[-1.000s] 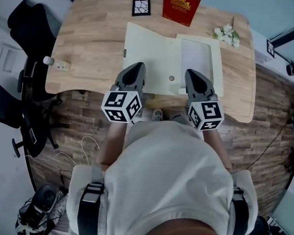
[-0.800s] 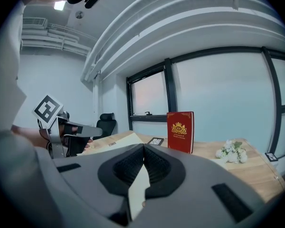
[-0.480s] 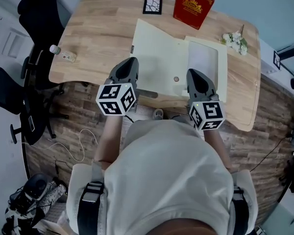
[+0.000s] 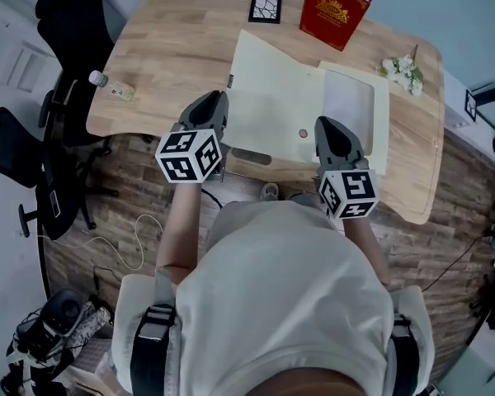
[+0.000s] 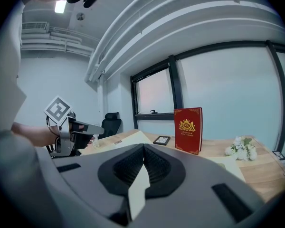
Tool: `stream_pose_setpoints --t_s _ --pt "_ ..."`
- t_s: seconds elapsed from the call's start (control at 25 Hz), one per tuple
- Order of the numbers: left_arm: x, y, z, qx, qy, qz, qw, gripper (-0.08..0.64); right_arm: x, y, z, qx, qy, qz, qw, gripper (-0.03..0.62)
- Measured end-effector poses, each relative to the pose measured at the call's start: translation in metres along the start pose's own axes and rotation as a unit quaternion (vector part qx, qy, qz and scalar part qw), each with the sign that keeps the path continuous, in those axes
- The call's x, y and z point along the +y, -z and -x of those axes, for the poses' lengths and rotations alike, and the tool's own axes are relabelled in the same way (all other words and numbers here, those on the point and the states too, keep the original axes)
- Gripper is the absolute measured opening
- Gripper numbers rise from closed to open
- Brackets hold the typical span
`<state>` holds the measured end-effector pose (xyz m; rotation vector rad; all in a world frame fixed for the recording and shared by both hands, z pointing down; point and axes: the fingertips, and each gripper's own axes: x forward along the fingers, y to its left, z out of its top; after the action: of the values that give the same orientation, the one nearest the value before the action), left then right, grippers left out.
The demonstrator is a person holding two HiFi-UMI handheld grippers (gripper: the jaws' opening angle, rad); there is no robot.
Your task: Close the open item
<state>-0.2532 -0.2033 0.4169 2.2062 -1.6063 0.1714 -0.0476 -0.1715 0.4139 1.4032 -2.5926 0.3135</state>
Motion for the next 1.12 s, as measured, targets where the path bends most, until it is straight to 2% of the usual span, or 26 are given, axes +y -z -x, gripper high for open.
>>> stream_pose_setpoints --t_s 0.08,0.2,0.64,1.12 --pt "0.004 0.003 -0.003 0.009 0.010 -0.001 0.9999 0.029 0.001 0.002 0.000 0.002 0.002 -0.001 1.000 0.018" --pt "0.006 0.007 -0.009 0.025 0.035 -0.003 0.9991 0.157 0.002 0.005 0.001 0.005 0.005 -0.002 1.000 0.018" --pt "0.023 0.021 -0.036 0.062 0.056 -0.015 0.9964 0.158 -0.003 0.009 0.006 0.009 0.025 0.000 1.000 0.018" --pt "0.033 0.034 -0.059 0.101 0.080 0.005 0.9917 0.152 -0.013 0.012 0.014 0.014 0.047 0.000 0.999 0.018"
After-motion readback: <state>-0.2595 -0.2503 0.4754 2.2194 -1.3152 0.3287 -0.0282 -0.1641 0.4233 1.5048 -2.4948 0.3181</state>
